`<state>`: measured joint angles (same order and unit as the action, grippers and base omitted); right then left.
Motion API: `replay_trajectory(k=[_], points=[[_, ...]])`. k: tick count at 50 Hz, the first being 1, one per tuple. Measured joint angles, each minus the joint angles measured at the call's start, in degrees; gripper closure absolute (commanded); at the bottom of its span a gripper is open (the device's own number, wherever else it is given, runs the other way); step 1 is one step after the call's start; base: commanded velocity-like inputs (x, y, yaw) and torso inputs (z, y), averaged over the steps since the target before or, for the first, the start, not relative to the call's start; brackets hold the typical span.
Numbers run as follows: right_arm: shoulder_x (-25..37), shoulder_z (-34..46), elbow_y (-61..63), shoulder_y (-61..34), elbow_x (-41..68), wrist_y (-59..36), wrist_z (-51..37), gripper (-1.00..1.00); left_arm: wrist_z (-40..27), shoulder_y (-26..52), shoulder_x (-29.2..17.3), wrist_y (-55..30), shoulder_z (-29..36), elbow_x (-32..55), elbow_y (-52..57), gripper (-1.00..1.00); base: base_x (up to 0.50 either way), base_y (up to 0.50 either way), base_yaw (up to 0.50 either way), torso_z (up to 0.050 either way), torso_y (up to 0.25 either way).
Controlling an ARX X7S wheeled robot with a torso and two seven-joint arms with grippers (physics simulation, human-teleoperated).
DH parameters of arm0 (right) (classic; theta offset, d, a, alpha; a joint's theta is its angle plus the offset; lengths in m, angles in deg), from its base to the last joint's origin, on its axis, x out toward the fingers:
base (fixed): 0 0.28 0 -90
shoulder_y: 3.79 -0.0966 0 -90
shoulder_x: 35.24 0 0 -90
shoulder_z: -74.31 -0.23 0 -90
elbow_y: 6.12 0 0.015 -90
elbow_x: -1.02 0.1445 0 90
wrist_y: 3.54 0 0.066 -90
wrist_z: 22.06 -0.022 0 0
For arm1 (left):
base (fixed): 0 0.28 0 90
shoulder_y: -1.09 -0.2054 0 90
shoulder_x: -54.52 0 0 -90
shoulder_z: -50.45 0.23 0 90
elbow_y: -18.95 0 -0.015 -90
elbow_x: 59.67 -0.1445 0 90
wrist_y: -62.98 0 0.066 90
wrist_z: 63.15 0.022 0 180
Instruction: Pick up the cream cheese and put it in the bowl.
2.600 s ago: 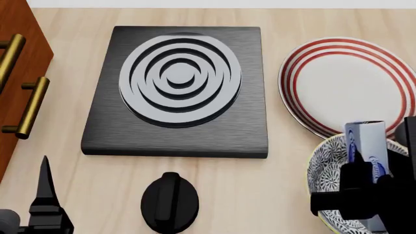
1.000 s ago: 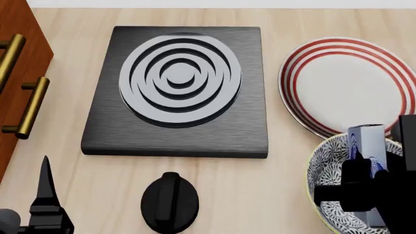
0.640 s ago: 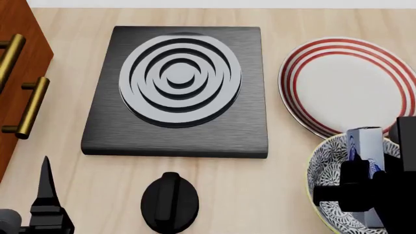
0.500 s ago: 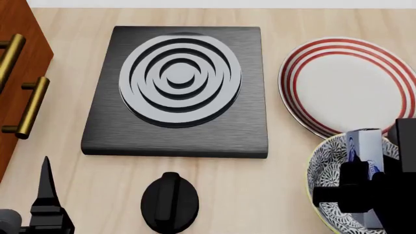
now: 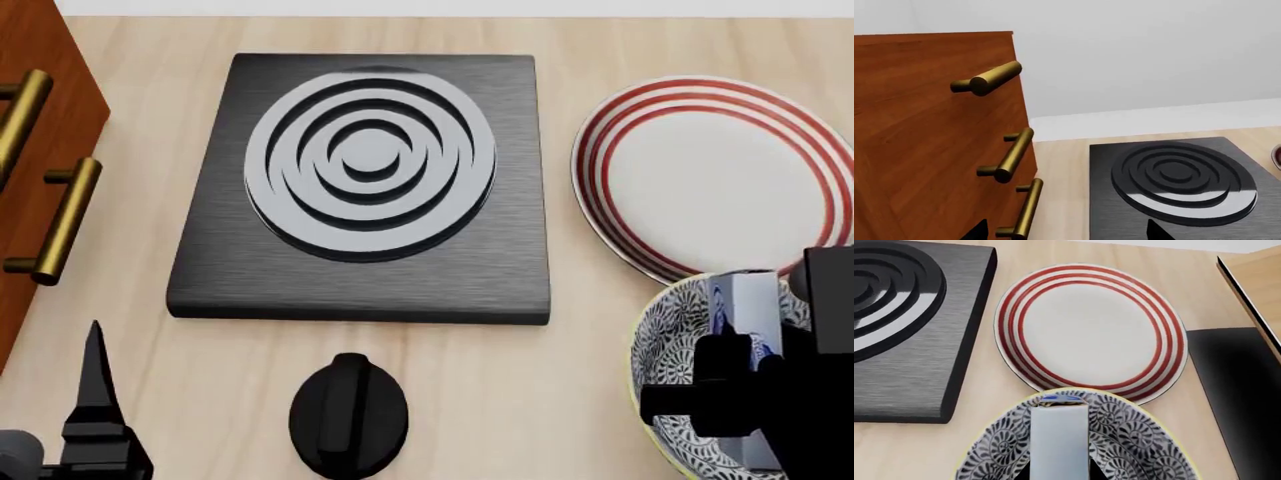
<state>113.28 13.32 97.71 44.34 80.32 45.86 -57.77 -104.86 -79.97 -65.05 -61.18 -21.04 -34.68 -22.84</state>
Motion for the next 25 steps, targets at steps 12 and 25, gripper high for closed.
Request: replay_trajectory(k=[12,25], points=[[-0.68,0.40,-1.39,0.18,-1.05,0.44,0.91,1.00,-0.03,0.02,-0.10,0.12,0.15,0.06,-0.02,-1.00,0.00,0.00,0.00,0.000,0.001],[-1.02,0.65,-2.03,0.26,-1.53,0.50,1.27,1.00,-0.11,0.14,-0.21,0.10,0.36,0.09,-0.07,-1.00,0.00,0.00,0.00,0.000,0.000]])
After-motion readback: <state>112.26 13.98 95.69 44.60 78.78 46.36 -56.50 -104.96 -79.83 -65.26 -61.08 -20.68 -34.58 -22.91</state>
